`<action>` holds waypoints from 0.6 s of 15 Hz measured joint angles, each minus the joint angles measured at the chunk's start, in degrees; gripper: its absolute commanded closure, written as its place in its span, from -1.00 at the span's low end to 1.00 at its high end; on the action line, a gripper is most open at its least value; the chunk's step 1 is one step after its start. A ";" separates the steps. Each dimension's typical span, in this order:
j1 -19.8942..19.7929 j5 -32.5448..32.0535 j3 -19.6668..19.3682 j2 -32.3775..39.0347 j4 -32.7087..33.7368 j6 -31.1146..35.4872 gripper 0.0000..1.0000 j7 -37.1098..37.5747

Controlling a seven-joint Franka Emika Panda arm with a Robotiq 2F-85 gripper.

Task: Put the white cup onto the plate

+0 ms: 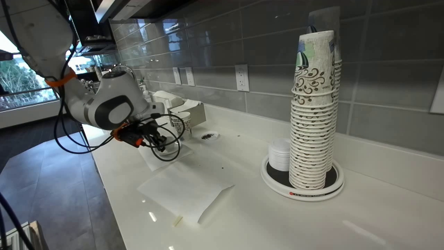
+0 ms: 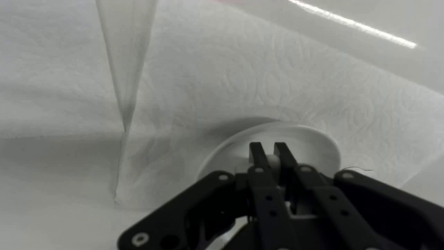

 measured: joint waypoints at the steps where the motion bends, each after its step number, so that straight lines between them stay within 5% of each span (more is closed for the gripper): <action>1: -0.79 0.00 0.73 0.14 0.03 0.06 0.94 -0.17; 9: -6.75 -0.02 6.57 1.11 0.18 0.08 0.94 -2.06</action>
